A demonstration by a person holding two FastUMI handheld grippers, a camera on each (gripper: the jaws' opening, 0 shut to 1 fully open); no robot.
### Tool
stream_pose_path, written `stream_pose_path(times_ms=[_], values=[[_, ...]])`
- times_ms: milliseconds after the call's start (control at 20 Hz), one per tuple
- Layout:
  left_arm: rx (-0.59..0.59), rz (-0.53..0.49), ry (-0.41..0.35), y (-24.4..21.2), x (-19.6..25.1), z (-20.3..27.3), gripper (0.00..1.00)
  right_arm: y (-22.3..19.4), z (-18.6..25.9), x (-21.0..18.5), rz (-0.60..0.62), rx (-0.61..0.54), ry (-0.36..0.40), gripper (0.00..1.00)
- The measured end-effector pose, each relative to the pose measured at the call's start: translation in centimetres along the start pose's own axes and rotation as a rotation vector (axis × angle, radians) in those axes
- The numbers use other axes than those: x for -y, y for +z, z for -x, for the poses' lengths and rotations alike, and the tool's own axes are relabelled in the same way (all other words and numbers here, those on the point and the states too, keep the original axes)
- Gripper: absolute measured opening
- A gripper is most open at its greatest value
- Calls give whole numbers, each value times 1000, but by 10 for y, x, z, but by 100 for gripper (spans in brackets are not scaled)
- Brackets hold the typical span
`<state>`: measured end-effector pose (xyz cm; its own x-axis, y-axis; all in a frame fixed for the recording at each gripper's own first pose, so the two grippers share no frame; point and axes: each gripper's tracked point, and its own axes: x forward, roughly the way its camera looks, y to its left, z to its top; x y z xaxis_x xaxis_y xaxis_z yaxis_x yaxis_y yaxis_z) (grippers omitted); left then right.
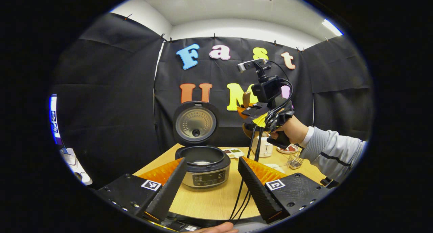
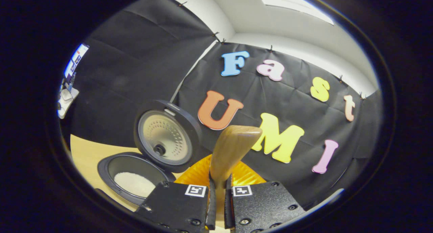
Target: Close the left gripper, press the button to open the rice cooker; take a wooden spoon from the chopstick holder with the right hand, scoop a spoonful of rice and pour it into the rice cooker, then put the wooden spoon back into the chopstick holder.
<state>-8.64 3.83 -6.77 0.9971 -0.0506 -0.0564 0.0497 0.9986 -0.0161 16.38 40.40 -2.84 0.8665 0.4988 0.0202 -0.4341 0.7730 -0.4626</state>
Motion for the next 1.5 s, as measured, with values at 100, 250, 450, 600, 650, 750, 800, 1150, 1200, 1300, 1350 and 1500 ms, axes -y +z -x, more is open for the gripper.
stream_pose_path(times_ms=[100,250,450,600,650,750,800,1150,1200,1300,1350,1500], values=[[-4,-9,-21,-2,14,-5,96,-15,7,27,-16,-21,-31,15],[-13,-19,-53,-3,36,-14,96,-42,19,73,-39,-48,-87,15],[-19,-34,-95,-4,66,-23,96,-85,38,138,-138,-99,-184,15],[-19,-55,-100,-5,80,-30,96,-124,51,185,-223,-154,-267,15],[-21,-60,-101,-5,83,-31,96,-137,57,200,-256,-170,-298,15],[-32,-59,-109,-9,91,-35,96,-164,69,226,-298,-202,-352,15],[-38,-57,-110,-9,93,-38,96,-176,74,233,-308,-213,-371,15],[-44,1,-94,-10,93,-47,96,-229,90,256,-398,-265,-402,15],[-41,11,-90,-10,92,-48,96,-236,91,258,-412,-270,-405,15],[-43,37,-94,-11,92,-53,96,-253,91,257,-451,-284,-398,15],[-50,55,-107,-12,94,-57,96,-261,92,257,-480,-288,-394,15],[-68,78,-101,-17,92,-64,95,-284,92,265,-534,-282,-403,16]])
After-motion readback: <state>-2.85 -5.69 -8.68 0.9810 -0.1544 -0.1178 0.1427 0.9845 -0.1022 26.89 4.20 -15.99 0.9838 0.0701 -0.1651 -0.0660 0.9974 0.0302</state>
